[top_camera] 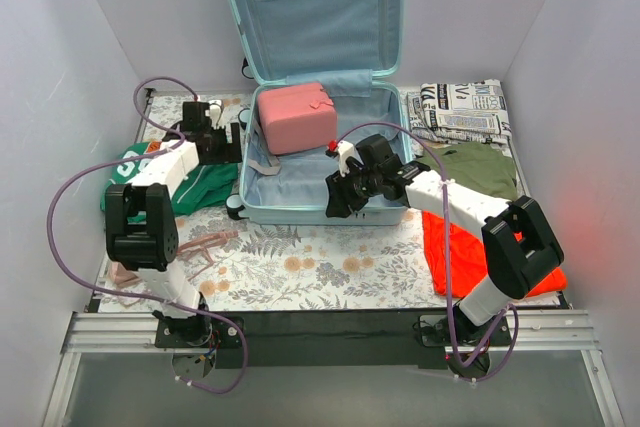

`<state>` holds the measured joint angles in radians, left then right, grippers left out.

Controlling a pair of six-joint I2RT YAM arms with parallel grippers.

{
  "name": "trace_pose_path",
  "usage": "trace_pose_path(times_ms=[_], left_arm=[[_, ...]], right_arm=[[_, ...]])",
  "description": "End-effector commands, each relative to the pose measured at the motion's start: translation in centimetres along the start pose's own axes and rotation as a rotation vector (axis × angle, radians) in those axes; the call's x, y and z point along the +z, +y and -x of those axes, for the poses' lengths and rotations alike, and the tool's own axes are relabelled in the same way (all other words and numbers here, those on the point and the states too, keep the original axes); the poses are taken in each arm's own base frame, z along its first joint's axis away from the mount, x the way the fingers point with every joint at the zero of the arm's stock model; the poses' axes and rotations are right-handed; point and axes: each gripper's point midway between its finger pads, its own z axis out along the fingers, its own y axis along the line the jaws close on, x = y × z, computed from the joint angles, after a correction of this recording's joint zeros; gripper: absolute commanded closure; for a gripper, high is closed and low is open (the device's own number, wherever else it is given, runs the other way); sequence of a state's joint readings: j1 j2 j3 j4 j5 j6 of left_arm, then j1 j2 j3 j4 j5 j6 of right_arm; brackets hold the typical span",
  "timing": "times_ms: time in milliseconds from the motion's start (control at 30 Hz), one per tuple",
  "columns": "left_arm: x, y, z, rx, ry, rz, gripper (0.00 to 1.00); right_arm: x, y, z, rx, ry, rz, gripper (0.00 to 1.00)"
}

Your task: Pack the luggage

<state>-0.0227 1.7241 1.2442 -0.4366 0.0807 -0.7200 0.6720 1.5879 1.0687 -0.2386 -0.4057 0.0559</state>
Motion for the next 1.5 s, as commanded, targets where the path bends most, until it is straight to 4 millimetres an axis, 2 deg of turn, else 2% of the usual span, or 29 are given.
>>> trace_pose_path(times_ms=[0, 100, 133, 267, 500, 600, 633, 667, 767, 800, 867, 900, 933, 967, 1000, 1033, 1067, 1167, 1267, 1367, 1467], left_arm=[[1.2, 1.2, 0.5, -0.053, -0.007, 0.095, 0.19], [2.6, 1.6, -0.6, -0.056, 0.026, 0.133, 0.18], [3.6, 1.8, -1.8, -0.050, 0.060, 0.152, 0.18], [5.5, 2.9, -4.6, -0.038, 0.124, 0.221, 0.17], [7.4, 4.6, -10.4, 0.019, 0.258, 0.311, 0.18], [7.5, 4.8, -11.9, 0.029, 0.299, 0.307, 0.35], [7.4, 4.6, -12.1, 0.030, 0.306, 0.291, 0.44], [7.3, 4.4, -12.2, 0.025, 0.315, 0.267, 0.57], [6.5, 4.1, -11.1, 0.004, 0.303, 0.202, 0.79], [5.7, 4.0, -10.5, -0.007, 0.296, 0.186, 0.92], [4.6, 4.1, -8.8, -0.063, 0.273, 0.101, 1.00], [3.8, 4.2, -8.4, -0.080, 0.275, 0.084, 1.00], [2.4, 3.7, -6.7, -0.092, 0.230, 0.039, 1.00], [1.4, 4.0, -5.8, -0.114, 0.209, 0.006, 1.00], [-0.5, 3.8, -3.8, -0.122, 0.161, -0.027, 1.00], [-0.8, 3.0, -3.8, -0.119, 0.170, -0.074, 1.00], [-2.6, 2.5, -2.2, -0.110, 0.125, -0.114, 1.00], [-6.2, 0.8, -0.3, -0.091, 0.074, -0.195, 1.00], [-8.8, -0.7, 0.3, -0.105, 0.070, -0.257, 1.00], [-11.3, -2.3, 1.0, -0.131, 0.063, -0.322, 1.00], [-13.0, -3.2, 1.8, -0.163, 0.048, -0.350, 1.00]], right_arm=[[-1.7, -0.9, 3.0, -0.015, -0.090, -0.045, 0.43], [-2.0, -1.6, 3.5, -0.005, -0.105, -0.060, 0.43], [-2.1, -2.0, 3.6, 0.003, -0.108, -0.066, 0.43], [-2.3, -2.8, 3.8, 0.018, -0.114, -0.078, 0.42], [-2.4, -3.7, 3.7, 0.038, -0.115, -0.095, 0.42], [-2.6, -4.0, 3.7, 0.041, -0.117, -0.100, 0.42], [-2.5, -4.1, 3.6, 0.045, -0.115, -0.103, 0.43], [-2.7, -4.3, 3.7, 0.045, -0.119, -0.106, 0.43], [-2.7, -4.5, 3.6, 0.050, -0.117, -0.113, 0.44], [-2.8, -4.6, 3.7, 0.048, -0.120, -0.114, 0.44], [-3.0, -4.6, 3.9, 0.050, -0.127, -0.117, 0.44], [-3.2, -4.5, 4.2, 0.050, -0.133, -0.113, 0.44], [-3.4, -4.4, 4.7, 0.051, -0.144, -0.112, 0.44], [-3.5, -4.3, 5.0, 0.052, -0.153, -0.108, 0.44], [-3.9, -4.0, 5.8, 0.048, -0.171, -0.100, 0.43], [-4.0, -3.9, 6.3, 0.040, -0.183, -0.098, 0.43], [-4.3, -3.7, 6.8, 0.042, -0.198, -0.097, 0.43], [-5.3, -3.1, 9.2, 0.025, -0.254, -0.089, 0.39], [-7.1, -2.6, 12.0, -0.006, -0.324, -0.092, 0.33], [-9.5, -3.5, 13.6, -0.008, -0.366, -0.142, 0.27], [-12.2, -5.9, 12.7, 0.074, -0.352, -0.212, 0.27]])
